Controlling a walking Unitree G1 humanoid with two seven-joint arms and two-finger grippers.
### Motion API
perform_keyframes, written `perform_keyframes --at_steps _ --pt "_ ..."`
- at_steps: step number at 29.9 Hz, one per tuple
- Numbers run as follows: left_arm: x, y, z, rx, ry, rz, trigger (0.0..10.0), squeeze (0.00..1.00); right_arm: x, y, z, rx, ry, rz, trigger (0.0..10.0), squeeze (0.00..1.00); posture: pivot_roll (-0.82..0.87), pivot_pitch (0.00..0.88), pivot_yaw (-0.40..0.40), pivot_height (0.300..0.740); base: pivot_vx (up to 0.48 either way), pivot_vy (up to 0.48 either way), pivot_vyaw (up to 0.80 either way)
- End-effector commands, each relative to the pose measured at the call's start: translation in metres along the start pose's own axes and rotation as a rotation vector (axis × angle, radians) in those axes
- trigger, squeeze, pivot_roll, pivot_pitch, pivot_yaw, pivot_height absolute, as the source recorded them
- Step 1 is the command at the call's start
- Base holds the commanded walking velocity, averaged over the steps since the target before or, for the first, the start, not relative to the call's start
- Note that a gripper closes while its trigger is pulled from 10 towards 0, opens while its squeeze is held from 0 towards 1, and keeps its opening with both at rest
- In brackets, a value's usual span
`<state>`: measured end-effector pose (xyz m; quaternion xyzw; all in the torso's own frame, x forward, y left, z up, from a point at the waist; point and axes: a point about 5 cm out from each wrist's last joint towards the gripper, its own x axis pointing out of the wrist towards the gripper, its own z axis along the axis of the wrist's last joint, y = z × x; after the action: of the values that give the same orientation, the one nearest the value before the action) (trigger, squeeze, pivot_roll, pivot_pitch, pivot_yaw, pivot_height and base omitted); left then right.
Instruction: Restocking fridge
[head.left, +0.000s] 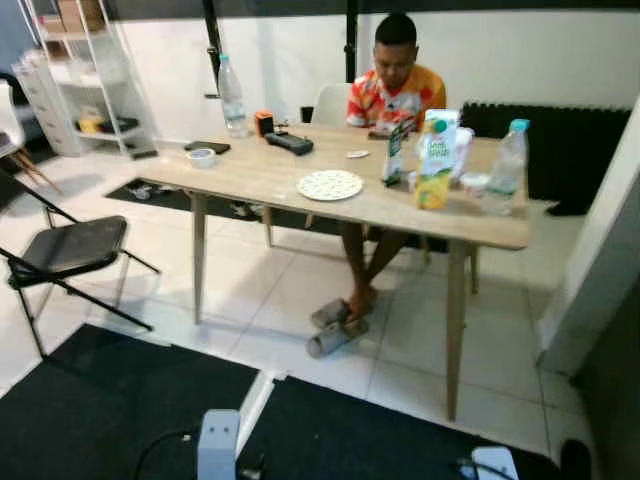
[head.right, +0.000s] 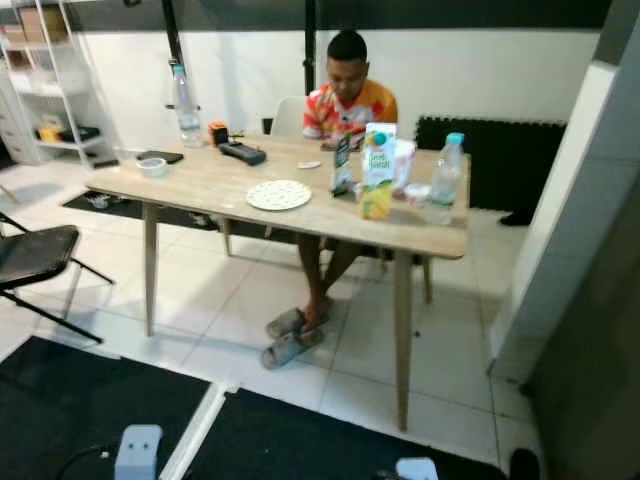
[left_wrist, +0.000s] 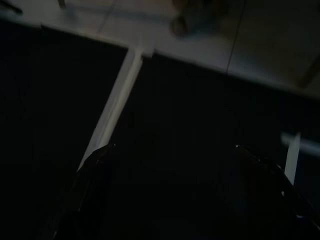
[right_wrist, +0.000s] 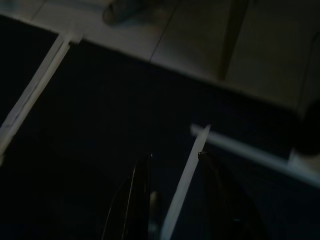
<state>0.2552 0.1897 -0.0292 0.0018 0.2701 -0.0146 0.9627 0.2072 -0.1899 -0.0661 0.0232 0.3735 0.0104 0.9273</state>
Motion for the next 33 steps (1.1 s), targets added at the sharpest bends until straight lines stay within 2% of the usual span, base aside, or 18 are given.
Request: perform_keyframes --at_steps 1,5,33 --pt "-0.0045 0.0032 -0.0110 0.009 0.036 0.006 10.0 0.00 -0.0008 0.0033 -0.0038 0.016 0.002 0.002 10.0 0.00 -0.06 0.075 0.051 0.740 0.315 0.000 0.00" --pt "-0.0047 0.0035 -0.0113 0.009 0.036 0.006 10.0 0.00 -0.0005 0.0040 -0.0040 0.024 0.005 0.004 10.0 0.00 -0.05 0.076 0.049 0.740 0.315 0.000 0.00" --pt "-0.0050 0.0056 -0.0118 0.027 0.048 -0.006 10.0 0.00 -0.0020 0.0063 -0.0102 0.043 0.019 -0.002 10.0 0.00 -0.05 0.074 0.069 0.740 0.296 0.000 -0.80"
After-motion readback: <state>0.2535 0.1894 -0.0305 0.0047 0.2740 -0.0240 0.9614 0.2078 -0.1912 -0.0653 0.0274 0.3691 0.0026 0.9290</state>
